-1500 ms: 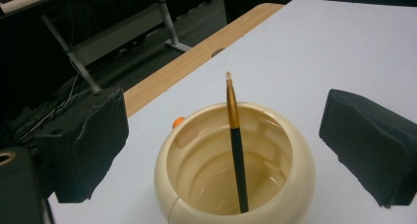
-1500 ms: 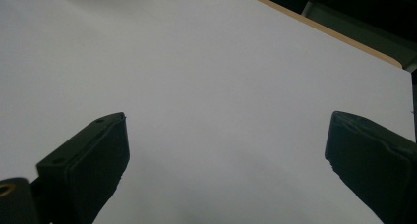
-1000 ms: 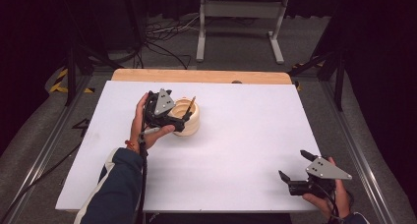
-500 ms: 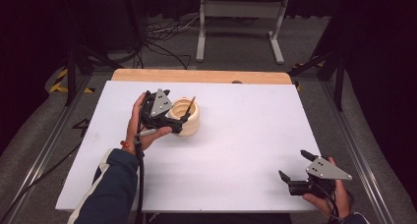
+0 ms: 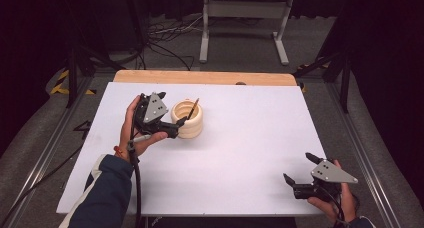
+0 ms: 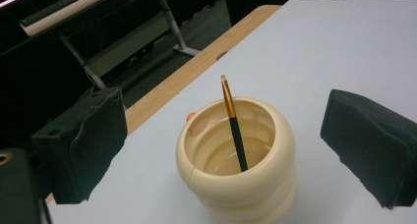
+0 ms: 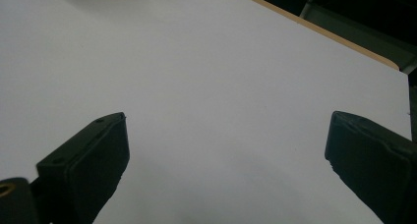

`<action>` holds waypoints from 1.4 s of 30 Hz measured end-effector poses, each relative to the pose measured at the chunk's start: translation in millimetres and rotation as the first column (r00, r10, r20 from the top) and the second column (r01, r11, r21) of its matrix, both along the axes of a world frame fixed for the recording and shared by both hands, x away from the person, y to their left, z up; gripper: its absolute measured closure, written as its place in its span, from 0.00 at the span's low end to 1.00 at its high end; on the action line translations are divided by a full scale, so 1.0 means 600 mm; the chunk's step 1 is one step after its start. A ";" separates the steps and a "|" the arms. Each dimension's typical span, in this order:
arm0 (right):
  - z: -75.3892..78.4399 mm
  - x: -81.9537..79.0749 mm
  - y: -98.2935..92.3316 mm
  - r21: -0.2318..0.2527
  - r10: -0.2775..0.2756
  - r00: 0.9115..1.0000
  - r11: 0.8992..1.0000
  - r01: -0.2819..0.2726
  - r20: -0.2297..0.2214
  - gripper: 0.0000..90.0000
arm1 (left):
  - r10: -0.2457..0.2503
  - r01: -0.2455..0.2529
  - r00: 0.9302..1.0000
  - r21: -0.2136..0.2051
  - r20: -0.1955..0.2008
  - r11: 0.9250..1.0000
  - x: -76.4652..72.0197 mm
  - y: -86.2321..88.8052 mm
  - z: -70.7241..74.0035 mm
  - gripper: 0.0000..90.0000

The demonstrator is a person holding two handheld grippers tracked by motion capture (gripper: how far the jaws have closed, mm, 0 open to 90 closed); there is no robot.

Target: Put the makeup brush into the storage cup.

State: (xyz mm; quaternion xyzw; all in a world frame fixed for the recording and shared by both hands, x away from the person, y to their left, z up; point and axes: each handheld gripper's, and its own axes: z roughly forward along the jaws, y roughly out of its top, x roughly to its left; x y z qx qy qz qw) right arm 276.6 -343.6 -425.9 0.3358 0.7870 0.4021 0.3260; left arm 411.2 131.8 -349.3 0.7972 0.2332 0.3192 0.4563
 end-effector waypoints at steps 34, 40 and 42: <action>0.000 0.000 0.002 -0.004 0.002 1.000 1.000 -0.002 0.001 0.04 | -0.001 0.000 1.000 0.074 0.012 0.997 -0.034 0.046 -0.006 0.06; 0.000 0.000 0.002 -0.003 0.001 1.000 1.000 -0.001 -0.001 0.04 | -0.007 0.005 1.000 0.092 0.012 0.996 -0.040 0.051 -0.008 0.06; 0.000 0.000 0.001 -0.002 0.000 1.000 1.000 0.000 0.000 0.04 | -0.007 0.006 1.000 0.097 0.012 0.995 -0.042 0.053 -0.009 0.06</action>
